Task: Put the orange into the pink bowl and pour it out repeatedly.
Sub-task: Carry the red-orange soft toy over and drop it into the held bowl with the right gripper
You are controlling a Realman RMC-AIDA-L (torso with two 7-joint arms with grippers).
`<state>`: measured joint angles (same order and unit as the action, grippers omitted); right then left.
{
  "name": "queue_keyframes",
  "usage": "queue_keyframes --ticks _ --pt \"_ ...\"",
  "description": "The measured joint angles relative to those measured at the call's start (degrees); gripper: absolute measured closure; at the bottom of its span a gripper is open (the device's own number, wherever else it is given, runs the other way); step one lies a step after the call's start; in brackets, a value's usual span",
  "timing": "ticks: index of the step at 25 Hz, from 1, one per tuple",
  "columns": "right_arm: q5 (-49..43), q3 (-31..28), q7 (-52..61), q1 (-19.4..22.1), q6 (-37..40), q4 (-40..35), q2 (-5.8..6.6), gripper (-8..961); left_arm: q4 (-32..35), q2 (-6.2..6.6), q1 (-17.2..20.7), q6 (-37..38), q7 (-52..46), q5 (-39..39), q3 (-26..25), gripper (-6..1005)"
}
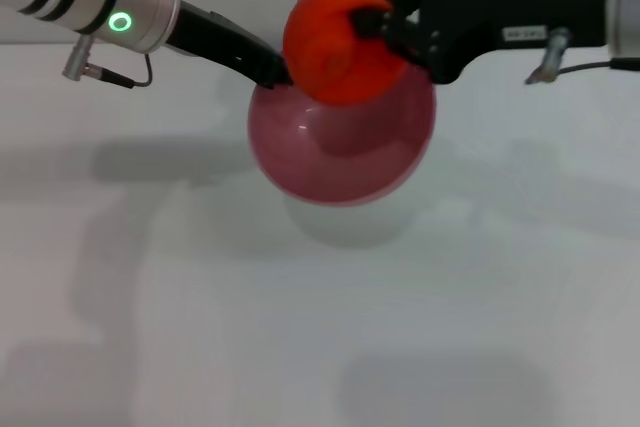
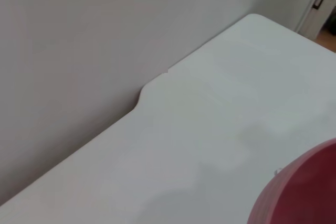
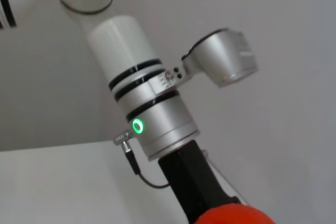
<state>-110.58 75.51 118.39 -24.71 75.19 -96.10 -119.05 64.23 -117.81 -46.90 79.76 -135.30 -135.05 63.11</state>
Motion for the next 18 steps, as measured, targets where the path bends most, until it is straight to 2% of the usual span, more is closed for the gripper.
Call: queue_keyframes --ticks 6,10,18 --pt "-0.16 2.09 -1.23 -1.09 -2.98 4.23 0.11 896 0.01 -0.04 -0.31 -0.13 -0.15 1.02 1.18 956" --pt "-0.18 2.45 -1.29 -0.76 -3.84 4.28 0.16 886 -0.02 -0.02 -0.37 -0.49 -0.36 1.06 1.38 956" --pt "-0.14 2.15 -1.32 1.35 -3.28 0.37 -0.02 538 -0.62 0.29 -0.44 -1.46 -0.44 0.48 1.06 955"
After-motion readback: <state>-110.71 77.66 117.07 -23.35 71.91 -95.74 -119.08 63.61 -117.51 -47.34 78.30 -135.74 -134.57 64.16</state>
